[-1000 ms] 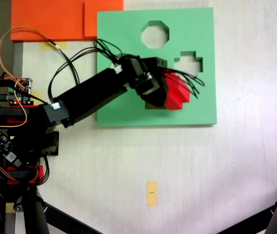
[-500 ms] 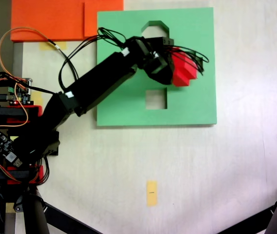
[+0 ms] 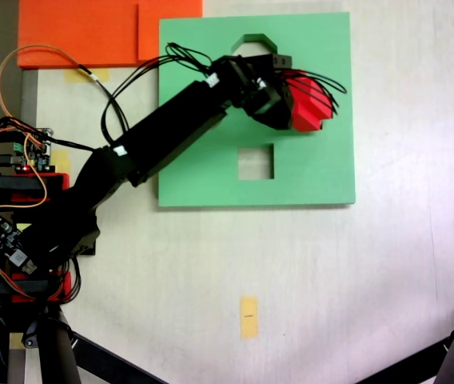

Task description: Put the cross columnar block into the corresponding hole

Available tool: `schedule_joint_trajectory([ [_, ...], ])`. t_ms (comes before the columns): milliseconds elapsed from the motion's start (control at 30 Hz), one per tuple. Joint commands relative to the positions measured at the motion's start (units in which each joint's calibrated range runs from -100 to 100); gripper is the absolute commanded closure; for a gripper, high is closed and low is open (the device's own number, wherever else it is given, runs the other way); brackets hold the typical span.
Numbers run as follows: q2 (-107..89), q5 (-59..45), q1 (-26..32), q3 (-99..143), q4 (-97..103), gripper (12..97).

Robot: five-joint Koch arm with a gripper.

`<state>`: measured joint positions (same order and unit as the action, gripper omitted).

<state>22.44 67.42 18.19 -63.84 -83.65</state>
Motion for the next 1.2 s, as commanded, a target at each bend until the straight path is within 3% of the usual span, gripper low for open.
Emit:
schedule_joint_trajectory([
  [0,-0.2,0.7,0.7,-3.7,5.0,70.5],
  [900,6.8,1.9,0.7,-4.6,7.1,70.2],
  [1167,7.3,-3.6,0.1,-4.6,9.5,70.2],
])
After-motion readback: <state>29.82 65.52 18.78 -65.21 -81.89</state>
